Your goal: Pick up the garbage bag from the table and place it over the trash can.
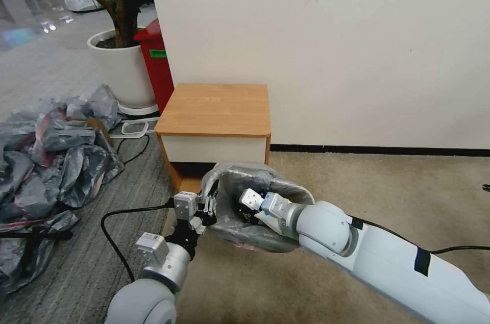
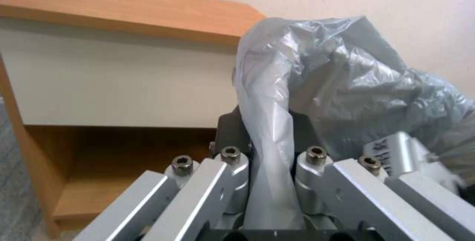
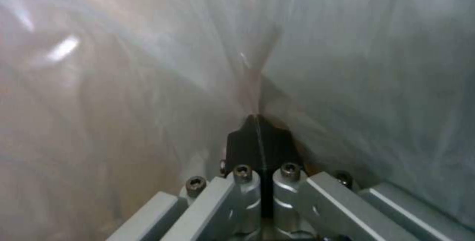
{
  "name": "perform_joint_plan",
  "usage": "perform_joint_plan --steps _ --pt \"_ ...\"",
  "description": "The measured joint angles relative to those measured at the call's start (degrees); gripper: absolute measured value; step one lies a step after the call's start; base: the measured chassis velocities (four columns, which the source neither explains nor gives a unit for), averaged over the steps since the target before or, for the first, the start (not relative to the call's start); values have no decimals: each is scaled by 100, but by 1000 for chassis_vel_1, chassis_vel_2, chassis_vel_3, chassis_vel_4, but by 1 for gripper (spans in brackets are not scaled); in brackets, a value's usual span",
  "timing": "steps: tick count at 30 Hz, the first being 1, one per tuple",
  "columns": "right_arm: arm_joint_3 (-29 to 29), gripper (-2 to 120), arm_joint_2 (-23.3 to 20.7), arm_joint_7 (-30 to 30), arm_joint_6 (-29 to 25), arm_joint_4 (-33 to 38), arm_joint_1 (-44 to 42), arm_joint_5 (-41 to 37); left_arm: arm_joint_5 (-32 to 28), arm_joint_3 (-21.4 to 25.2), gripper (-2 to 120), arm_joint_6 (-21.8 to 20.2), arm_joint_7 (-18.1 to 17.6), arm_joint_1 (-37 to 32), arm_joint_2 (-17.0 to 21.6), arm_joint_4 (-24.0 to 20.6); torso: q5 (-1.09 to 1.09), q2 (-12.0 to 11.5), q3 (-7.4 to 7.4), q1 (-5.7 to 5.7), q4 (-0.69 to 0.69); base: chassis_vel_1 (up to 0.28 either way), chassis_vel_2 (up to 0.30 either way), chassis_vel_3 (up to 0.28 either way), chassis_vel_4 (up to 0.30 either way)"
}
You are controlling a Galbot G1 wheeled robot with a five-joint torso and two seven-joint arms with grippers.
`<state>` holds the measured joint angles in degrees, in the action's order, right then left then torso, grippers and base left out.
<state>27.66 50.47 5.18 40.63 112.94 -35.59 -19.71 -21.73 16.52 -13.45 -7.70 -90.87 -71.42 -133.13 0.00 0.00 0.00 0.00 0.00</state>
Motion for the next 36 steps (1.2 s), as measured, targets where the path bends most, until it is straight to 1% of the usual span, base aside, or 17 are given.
perform_joint_plan --steps 6,16,24,28,32,33,35,36 --pt "162 0 -55 -6 0 -76 102 38 20 -63 7 -4 18 -1 -24 -1 0 0 0 0 -1 0 0 0 0" --pt "412 0 -91 -33 0 -143 330 73 194 -126 7 -4 201 -7 -9 0 0 0 0 0 0 0 0 0 0" --pt "518 0 -215 -35 2 -125 357 80 314 -146 7 -2 340 -14 20 8 0 0 0 0 0 0 0 0 0" --pt "502 0 -222 -38 3 -104 294 86 315 -154 7 -2 342 -14 -4 30 1 0 0 0 0 0 0 0 0" --pt "341 0 -255 -40 3 44 216 25 263 -121 7 -2 286 -7 -56 115 0 0 0 0 0 0 0 0 0" --pt "287 0 -298 -35 3 144 204 -58 170 -102 7 -12 198 3 -86 166 0 0 0 0 0 0 0 0 0" --pt "279 0 -321 -32 3 182 201 -82 127 -96 7 -24 160 10 -101 192 0 0 0 0 0 0 0 0 0" --pt "274 0 -369 -28 3 247 193 -131 59 -93 7 -49 86 32 -130 249 0 0 0 0 0 0 0 0 0"
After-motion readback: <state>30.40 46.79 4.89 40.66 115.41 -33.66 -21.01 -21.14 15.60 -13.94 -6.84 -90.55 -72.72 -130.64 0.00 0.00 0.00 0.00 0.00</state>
